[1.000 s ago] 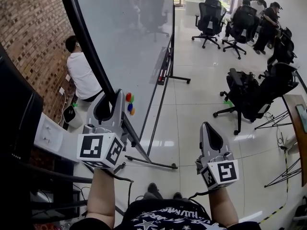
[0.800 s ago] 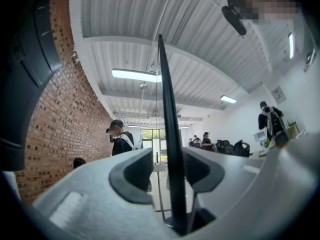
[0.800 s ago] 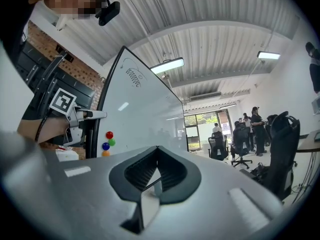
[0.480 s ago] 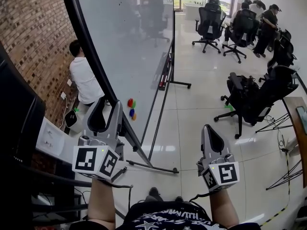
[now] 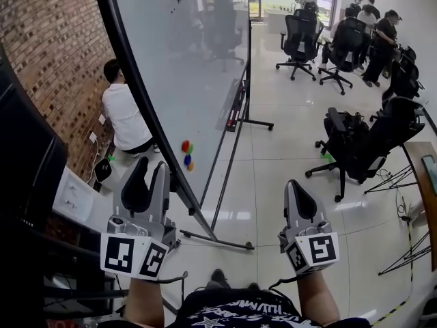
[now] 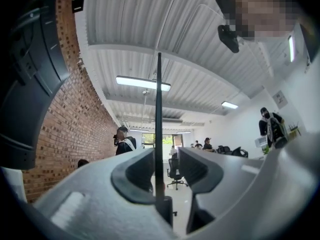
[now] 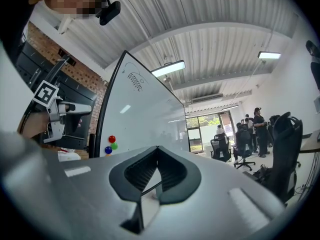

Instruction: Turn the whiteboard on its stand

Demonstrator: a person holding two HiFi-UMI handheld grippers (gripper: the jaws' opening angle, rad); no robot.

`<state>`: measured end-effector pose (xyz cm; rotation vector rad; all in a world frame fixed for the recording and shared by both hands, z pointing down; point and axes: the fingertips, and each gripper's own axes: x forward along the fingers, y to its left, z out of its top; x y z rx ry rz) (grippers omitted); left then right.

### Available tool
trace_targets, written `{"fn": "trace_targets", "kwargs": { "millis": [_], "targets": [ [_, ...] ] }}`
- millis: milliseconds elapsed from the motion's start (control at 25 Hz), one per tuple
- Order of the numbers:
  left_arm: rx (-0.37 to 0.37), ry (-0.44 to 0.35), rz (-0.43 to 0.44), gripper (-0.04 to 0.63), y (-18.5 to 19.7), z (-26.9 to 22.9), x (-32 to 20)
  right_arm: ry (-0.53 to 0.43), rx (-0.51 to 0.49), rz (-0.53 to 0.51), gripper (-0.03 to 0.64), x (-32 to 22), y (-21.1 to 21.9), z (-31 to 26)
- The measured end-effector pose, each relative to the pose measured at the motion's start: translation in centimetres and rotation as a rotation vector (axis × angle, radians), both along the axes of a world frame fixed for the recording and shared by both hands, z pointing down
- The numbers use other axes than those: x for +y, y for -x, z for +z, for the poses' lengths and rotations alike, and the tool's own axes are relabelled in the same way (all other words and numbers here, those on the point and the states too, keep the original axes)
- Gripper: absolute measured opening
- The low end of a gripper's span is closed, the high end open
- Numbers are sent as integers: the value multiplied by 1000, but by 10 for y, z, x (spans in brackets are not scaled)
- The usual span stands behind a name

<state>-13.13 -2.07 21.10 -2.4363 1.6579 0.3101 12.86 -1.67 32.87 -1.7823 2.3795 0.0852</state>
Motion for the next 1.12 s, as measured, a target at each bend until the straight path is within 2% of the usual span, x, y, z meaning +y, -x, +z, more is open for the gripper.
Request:
{"fn": "trace_targets", "kwargs": {
  "millis": [280,520,800,1120],
  "targets": [
    [20,14,-10,7,-17,11,24,-10,-6,1,8,9,-13,-3],
    [45,82,-60,3,-20,38,37,3,4,-28,8,25,-20,2],
    [70,196,-34,3,-45,65,56,-21,-1,-56,8,45,-36,-5],
    [50,236,-38,3,-69,87,75,-10,10,-86,8,65,-41,6]
  ]
}}
